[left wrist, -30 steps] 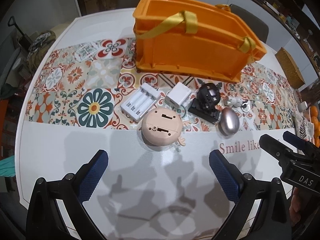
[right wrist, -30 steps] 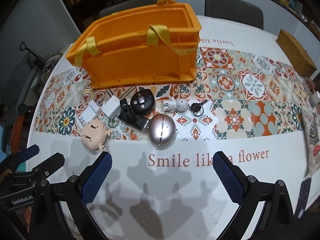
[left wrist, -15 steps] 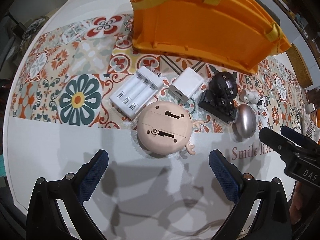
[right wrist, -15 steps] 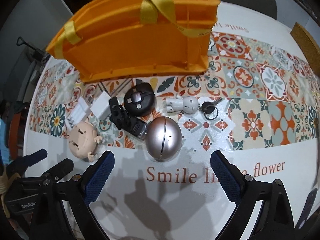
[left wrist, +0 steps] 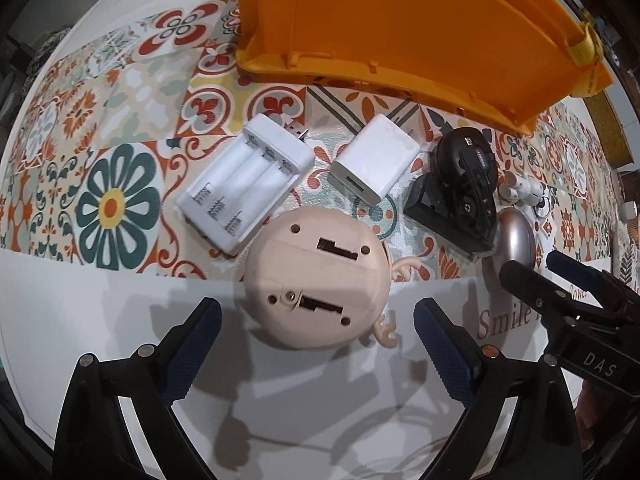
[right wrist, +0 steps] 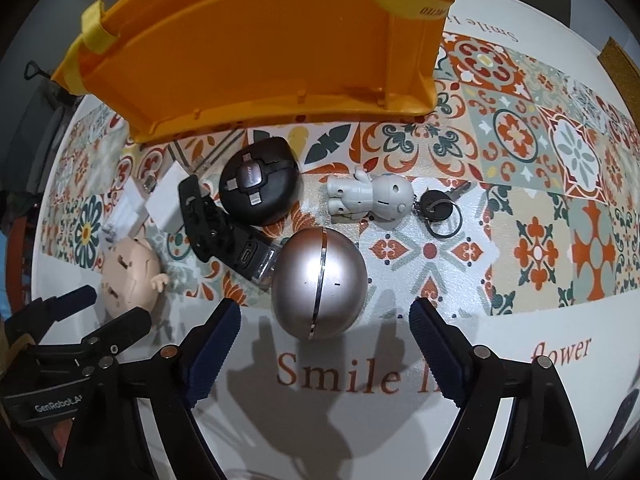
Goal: Organize rigid objects
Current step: 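Lower the left tool onto the beige doll head while the right tool approaches the silver egg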
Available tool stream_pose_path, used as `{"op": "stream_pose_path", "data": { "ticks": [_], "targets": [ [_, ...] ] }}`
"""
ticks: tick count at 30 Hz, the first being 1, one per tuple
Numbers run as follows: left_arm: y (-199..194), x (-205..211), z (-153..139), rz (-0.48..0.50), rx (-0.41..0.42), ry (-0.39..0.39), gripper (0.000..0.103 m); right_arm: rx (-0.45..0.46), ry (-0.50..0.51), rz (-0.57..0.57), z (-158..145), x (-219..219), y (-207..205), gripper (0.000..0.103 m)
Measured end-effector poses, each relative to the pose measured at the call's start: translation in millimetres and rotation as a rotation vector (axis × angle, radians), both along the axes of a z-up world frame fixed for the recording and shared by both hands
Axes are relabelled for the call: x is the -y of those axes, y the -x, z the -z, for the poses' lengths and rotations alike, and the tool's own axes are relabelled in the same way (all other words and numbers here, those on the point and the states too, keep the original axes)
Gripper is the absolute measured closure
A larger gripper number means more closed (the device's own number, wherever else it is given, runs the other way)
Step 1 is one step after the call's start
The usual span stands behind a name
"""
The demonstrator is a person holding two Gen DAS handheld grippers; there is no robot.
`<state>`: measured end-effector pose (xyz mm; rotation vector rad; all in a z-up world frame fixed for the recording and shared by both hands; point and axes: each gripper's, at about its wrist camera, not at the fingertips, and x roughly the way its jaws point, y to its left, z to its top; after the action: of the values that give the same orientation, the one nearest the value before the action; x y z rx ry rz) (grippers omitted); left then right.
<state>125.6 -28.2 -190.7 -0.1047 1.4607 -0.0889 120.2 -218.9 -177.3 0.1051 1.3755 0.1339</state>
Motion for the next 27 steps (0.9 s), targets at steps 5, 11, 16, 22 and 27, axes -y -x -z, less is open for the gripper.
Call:
{"op": "stream_pose_path", "data": {
  "ticks": [5, 11, 16, 22, 27],
  "targets": [
    [-9.5, 4.5, 10.3, 0.010, -0.018, 0.004, 0.010, -0.010, 0.006, -0.008, 8.2, -4.6, -4.9, 0.020],
    [-20.1, 10.0, 24.2, 0.016, -0.026, 0.019, 0.016, -0.016, 0.008, -0.020, 13.2, -5.0, -8.2, 0.024],
    [-29.1, 18.5, 29.6, 0.042, -0.006, -0.012, 0.018, -0.020, 0.017, -0.030, 20.6, -12.8, -12.2, 0.030],
    [-29.2, 22.3, 28.5, 0.074, 0.019, -0.054, 0.027, 0.013, 0.065, -0.055, 17.7, -23.2, -8.1, 0.047],
    [-28.1, 22.4, 28.0, 0.081, 0.034, -0.050, 0.029, 0.018, 0.049, -0.043, 16.3, -18.0, -9.3, 0.048]
  ]
}}
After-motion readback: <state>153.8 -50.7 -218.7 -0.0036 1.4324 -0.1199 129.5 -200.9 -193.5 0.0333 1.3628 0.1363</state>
